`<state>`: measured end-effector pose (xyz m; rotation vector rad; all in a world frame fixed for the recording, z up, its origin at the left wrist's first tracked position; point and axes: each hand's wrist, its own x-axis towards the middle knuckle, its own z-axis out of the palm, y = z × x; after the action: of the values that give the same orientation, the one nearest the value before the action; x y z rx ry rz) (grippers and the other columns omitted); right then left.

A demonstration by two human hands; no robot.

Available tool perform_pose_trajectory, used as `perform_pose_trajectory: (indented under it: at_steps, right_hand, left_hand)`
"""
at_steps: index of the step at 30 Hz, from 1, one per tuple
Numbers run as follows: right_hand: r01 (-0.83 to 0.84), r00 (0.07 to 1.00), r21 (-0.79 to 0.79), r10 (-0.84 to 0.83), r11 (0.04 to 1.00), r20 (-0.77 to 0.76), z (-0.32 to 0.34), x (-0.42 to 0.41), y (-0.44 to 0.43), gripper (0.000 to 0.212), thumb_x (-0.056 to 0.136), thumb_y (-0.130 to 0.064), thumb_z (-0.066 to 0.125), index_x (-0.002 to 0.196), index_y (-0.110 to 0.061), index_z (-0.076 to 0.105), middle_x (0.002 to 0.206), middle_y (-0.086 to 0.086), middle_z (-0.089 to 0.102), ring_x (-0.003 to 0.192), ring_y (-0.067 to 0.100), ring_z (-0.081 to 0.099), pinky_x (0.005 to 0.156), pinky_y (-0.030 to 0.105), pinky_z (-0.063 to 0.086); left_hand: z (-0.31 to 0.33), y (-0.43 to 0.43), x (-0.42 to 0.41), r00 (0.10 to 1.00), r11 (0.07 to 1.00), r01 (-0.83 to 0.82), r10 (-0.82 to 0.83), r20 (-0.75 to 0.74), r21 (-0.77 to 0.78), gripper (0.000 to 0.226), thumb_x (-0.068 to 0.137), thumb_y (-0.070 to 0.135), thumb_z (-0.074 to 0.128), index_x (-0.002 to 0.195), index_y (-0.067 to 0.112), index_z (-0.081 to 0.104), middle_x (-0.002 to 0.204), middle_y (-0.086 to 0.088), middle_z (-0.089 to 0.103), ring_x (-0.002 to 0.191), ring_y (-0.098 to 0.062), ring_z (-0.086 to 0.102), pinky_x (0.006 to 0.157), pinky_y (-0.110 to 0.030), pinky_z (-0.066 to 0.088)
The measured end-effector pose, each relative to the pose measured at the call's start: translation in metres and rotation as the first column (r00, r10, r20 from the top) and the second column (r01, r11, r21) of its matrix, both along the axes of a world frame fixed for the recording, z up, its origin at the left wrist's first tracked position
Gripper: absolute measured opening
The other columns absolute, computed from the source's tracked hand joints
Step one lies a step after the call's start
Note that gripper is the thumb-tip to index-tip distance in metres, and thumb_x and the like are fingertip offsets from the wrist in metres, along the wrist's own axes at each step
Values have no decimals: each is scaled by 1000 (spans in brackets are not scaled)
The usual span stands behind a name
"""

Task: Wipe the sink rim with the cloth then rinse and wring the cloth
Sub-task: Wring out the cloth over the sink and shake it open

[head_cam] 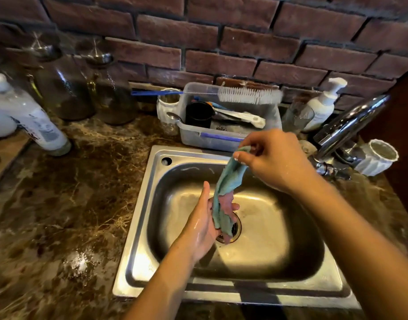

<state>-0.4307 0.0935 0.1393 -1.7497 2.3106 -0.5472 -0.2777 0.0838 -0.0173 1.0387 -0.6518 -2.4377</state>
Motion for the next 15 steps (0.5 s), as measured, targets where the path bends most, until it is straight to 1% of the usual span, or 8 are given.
perform_pose_trajectory:
  at_steps: [2, 4, 5, 7, 9, 11, 13, 15]
  right_hand:
    - [-56, 998, 3, 56, 998, 12, -26, 12, 14, 16, 90, -35, 72, 101, -24, 77, 84, -8, 68, 78, 10, 62, 73, 27, 50]
    - [-135, 990, 56, 133, 989, 39, -56, 25, 34, 17, 92, -33, 69, 106, -25, 75, 92, -6, 68, 82, 11, 62, 73, 25, 47]
    - [-182, 983, 100, 178, 978, 44, -72, 31, 45, 17, 93, -32, 66, 107, -26, 74, 96, -4, 69, 85, 13, 63, 74, 27, 48]
    - [-259, 965, 208, 246, 943, 86, -98, 39, 66, 24, 93, -36, 63, 114, -30, 73, 107, -5, 71, 95, 15, 64, 81, 29, 52]
    - [-280, 954, 273, 235, 920, 184, -112, 35, 80, 30, 93, -41, 62, 121, -34, 70, 115, -10, 71, 101, 10, 63, 85, 24, 50]
    - [-200, 954, 251, 130, 947, 272, -112, 21, 86, 32, 92, -40, 65, 124, -36, 68, 118, -13, 71, 100, 6, 63, 84, 19, 48]
    - [-85, 946, 160, 29, 984, 322, -112, 2, 87, 53, 88, -40, 72, 138, -40, 56, 131, -13, 65, 108, 5, 61, 93, 27, 52]
    - [-126, 950, 173, 69, 977, 305, -109, -12, 81, 85, 82, -41, 79, 153, -41, 32, 153, -11, 45, 134, 8, 47, 109, 34, 45]
  left_hand:
    - [-2, 1, -3, 997, 988, -66, 72, -41, 137, 76, 91, 75, 36, 119, 16, 75, 118, -19, 68, 95, -29, 65, 91, -43, 47]
    - [-4, 0, -3, 991, 970, -112, 125, -50, 216, 72, 93, 71, 38, 125, 15, 71, 126, -17, 68, 111, -33, 66, 103, -48, 45]
    - [-4, -2, -3, 989, 962, -124, 141, -53, 243, 66, 94, 68, 43, 125, 17, 70, 126, -15, 70, 114, -32, 67, 103, -49, 48]
    - [-7, -5, -2, 994, 971, -107, 112, -11, 213, 49, 94, 56, 56, 124, 19, 70, 120, -10, 74, 107, -27, 70, 86, -46, 54]
    - [-16, -4, -4, 984, 1000, -21, 19, 180, 14, 39, 94, 43, 64, 124, 17, 68, 107, -7, 76, 95, -23, 69, 76, -43, 55]
    - [-21, -3, -4, 922, 960, 128, -24, 386, -248, 31, 98, 35, 61, 124, 17, 64, 87, -4, 74, 80, -20, 66, 72, -42, 54]
    - [-18, -4, -4, 887, 819, 339, -113, 448, -464, 24, 101, 31, 56, 122, 22, 63, 76, 5, 68, 77, -12, 66, 72, -41, 54]
    - [0, -4, -7, 840, 626, 523, -264, 475, -578, 15, 101, 29, 56, 113, 28, 65, 78, 15, 64, 74, -1, 64, 65, -24, 49]
